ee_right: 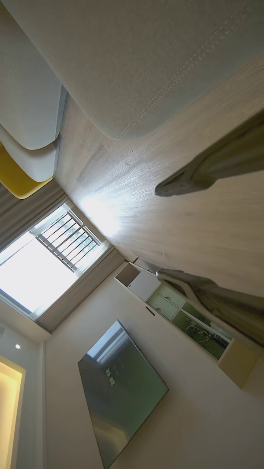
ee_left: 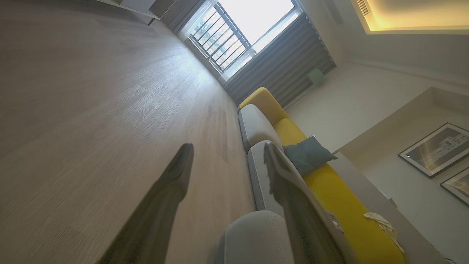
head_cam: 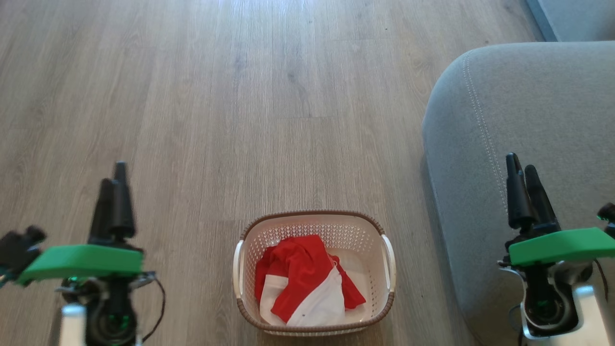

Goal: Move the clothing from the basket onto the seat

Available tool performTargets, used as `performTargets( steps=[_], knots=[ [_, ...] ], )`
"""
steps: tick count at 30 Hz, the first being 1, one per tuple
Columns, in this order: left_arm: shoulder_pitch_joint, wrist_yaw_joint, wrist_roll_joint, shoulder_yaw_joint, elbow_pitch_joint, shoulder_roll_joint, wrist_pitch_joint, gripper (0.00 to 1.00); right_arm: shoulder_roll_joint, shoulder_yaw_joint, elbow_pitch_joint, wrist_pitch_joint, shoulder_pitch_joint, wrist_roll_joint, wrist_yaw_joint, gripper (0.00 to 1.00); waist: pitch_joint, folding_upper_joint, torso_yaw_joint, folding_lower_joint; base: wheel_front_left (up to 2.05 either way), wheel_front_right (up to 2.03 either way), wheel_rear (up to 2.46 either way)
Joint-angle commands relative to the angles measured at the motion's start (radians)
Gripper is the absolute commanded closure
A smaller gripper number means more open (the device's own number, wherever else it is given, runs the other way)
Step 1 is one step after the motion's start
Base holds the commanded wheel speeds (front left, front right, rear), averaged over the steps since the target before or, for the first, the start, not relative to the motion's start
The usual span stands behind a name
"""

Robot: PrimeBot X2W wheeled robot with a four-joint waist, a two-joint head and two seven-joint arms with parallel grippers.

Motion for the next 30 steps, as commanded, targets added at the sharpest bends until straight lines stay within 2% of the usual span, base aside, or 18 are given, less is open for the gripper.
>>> performTargets(
  steps=[1,7,14,17,24,30],
  knots=[
    [-0.028,0.013,0.062,-0.008,-0.055,0.011,-0.013,0.0,0.0,0.018,-0.047,-0.014,-0.058,-0.048,0.0,0.0,0.0,0.0,0.001,0.0,0.0,0.0,0.0],
    [-0.022,0.084,0.25,-0.116,-0.074,0.015,-0.031,0.0,0.001,0.045,-0.05,-0.031,-0.063,-0.179,0.0,0.0,0.001,0.0,0.003,0.0,0.0,0.0,0.0],
    [-0.018,0.233,0.387,-0.265,0.009,0.095,-0.051,0.0,0.0,0.082,-0.032,-0.052,-0.061,-0.329,0.001,0.0,-0.003,0.0,0.003,0.0,0.0,0.0,0.0],
    [-0.022,0.274,0.401,-0.313,0.055,0.119,-0.06,0.0,0.0,0.092,-0.009,-0.061,-0.058,-0.378,0.001,0.0,-0.006,0.0,0.002,0.0,0.0,0.0,0.0],
    [-0.028,0.29,0.412,-0.345,0.126,0.13,-0.078,0.0,0.0,0.104,0.029,-0.079,-0.057,-0.457,0.001,0.0,-0.011,0.0,0.004,0.0,0.0,0.0,0.0],
    [-0.035,0.292,0.482,-0.359,0.152,0.13,-0.095,0.0,0.0,0.111,0.055,-0.097,-0.064,-0.541,0.001,0.0,-0.013,0.0,0.008,0.0,0.0,0.0,0.0]
  ],
)
